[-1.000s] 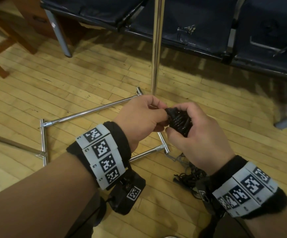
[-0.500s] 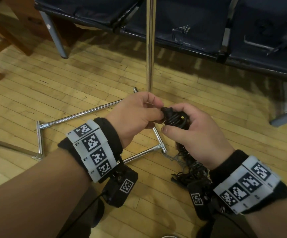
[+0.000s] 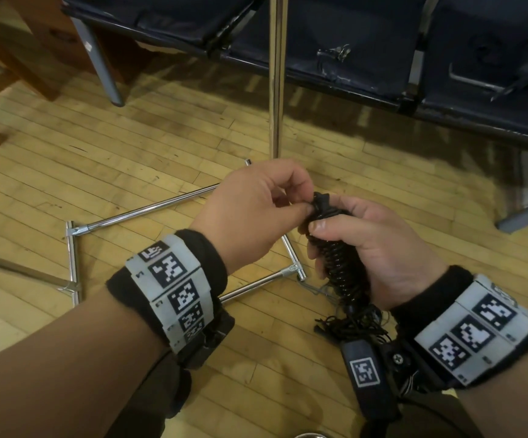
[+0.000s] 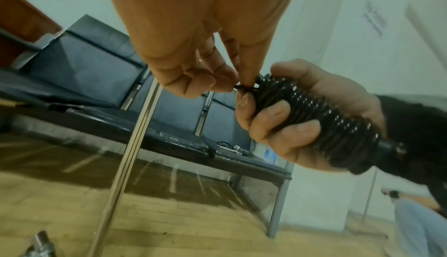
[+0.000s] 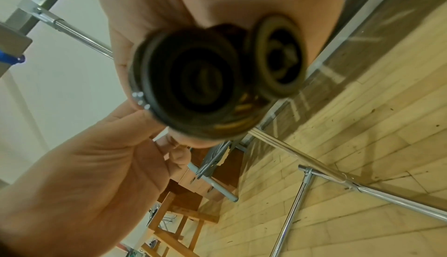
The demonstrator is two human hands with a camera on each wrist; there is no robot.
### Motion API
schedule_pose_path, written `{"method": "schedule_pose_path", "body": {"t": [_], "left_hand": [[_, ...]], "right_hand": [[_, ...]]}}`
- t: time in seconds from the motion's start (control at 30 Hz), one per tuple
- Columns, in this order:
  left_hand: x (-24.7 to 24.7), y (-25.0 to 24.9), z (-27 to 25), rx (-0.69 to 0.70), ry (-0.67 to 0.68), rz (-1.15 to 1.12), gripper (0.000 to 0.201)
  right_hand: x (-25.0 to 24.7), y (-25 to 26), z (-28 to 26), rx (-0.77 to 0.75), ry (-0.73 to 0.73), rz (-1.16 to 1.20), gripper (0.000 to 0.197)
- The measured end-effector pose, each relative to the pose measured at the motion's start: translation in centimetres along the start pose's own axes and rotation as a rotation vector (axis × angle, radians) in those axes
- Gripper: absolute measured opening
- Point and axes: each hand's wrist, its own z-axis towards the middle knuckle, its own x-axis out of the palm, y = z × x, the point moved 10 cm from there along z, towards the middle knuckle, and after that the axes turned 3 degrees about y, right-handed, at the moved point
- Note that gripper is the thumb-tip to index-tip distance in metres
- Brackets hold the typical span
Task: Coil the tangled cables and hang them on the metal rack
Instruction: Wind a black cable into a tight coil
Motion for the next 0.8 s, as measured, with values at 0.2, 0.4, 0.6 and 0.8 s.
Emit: {"method": "schedule_pose_path", "body": {"t": [0.2, 0.4, 0.6, 0.8], "left_hand": [[0.5, -3.0, -0.7, 0.192, -0.053, 0.389, 0.004], [1.5, -3.4, -1.4, 0.241, -0.058, 0.441, 0.014], [2.3, -2.8, -0.9, 0.203, -0.007, 0.429, 0.015], [1.5, -2.1, -0.6, 0.144, -0.027, 0.355, 0.007]], "right_hand": [[-0.2, 0.4, -0.4, 0.015, -0.015, -0.105, 0.020], [-0.1, -0.2, -0.7, 0.134, 0.009, -0.110, 0.014], [-0.3, -0.3, -1.3, 0.155, 0.046, -0.190, 0.018], [0.2, 0.7, -1.7, 0.098, 0.119, -0.228, 0.019]]}}
